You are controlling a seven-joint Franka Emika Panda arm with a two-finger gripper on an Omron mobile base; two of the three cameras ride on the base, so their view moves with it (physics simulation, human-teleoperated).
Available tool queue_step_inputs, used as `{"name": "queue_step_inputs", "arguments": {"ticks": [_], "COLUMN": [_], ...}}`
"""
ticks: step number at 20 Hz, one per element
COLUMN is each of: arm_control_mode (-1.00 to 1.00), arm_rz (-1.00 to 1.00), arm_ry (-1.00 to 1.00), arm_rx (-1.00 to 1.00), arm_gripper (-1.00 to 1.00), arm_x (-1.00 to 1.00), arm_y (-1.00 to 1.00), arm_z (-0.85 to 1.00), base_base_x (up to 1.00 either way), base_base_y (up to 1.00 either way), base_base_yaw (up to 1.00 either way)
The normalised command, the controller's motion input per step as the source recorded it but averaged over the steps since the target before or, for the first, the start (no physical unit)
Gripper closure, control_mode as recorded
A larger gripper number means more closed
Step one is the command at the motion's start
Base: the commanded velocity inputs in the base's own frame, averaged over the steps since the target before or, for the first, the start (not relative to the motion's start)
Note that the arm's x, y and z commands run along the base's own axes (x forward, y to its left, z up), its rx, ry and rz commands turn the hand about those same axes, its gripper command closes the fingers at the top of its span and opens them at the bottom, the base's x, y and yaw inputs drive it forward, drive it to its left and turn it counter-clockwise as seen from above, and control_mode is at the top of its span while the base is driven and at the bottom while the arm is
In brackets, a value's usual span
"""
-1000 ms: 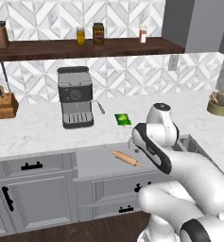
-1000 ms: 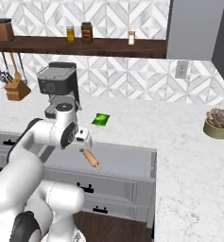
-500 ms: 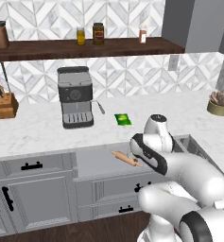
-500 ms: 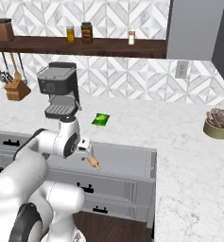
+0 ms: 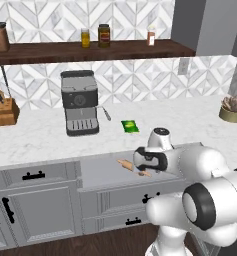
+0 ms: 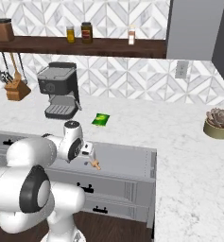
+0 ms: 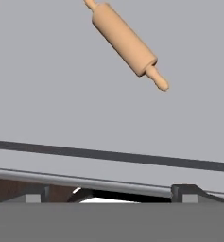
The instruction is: Pick the rolling pin from the drawer and place it on the counter.
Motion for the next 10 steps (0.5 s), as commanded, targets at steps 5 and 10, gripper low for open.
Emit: {"name": "queue_step_inputs", "arguments": {"ticks": [5,10], "arm_control_mode": [-1.0,-1.0], "arm_rz": [0.0,0.0], "arm_ry": [0.11,0.06], "arm_rx": [0.0,0.0], "arm_gripper": [-1.0,-1.0], "arm_x": [0.0,-0.28], "arm_y": [0.0,0.0], "arm_z": [-0.48,-0.27], "base_base_x": [0.0,0.0], "base_base_y": [0.0,0.0], "base_base_yaw": [0.0,0.0]}}
